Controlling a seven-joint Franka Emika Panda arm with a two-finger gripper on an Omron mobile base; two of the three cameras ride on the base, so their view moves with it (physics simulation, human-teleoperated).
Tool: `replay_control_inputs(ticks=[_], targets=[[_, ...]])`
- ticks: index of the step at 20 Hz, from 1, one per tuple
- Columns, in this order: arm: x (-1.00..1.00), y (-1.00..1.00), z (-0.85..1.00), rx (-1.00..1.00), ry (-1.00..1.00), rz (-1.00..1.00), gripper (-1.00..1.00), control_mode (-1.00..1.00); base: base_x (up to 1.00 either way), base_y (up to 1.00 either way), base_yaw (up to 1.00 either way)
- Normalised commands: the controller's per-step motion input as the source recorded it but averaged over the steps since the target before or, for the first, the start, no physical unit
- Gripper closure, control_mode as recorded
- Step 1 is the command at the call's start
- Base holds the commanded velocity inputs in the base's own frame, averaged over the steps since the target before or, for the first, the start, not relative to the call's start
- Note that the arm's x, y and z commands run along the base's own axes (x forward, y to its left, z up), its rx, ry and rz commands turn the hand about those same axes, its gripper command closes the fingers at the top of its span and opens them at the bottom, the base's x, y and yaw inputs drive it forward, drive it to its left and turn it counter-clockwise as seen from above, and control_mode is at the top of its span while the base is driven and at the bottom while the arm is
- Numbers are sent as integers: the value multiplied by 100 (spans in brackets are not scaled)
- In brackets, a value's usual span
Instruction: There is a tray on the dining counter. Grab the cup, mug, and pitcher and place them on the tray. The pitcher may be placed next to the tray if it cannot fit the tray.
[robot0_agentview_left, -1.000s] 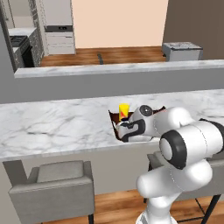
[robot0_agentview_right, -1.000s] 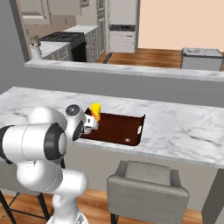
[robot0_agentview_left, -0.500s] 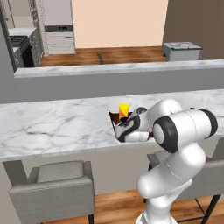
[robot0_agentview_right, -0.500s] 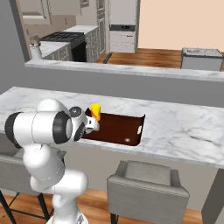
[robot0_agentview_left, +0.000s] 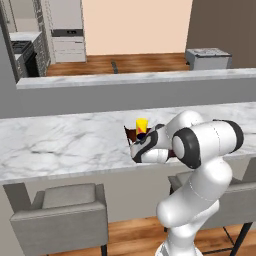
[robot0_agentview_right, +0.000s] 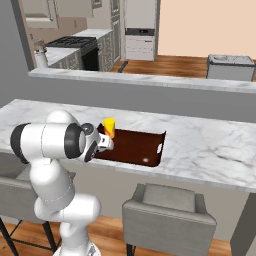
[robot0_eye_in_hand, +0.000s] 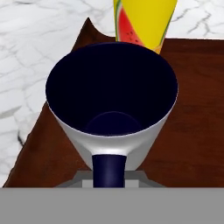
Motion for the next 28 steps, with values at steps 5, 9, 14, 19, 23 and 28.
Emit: replay_control_inputs(ticks=[5,9,14,19,23,28], targets=[[1,0,0,0,0,0,-100,-100,0,0,0],[0,0,9,0,0,0,-100,-100,0,0,0],[0,-4,52,0,0,0,-100,-100,0,0,0],[-14,-14,75,0,0,0,-100,-100,0,0,0],[-19,-13,80,0,0,0,-100,-100,0,0,0],[-44,-14,75,0,0,0,-100,-100,0,0,0]])
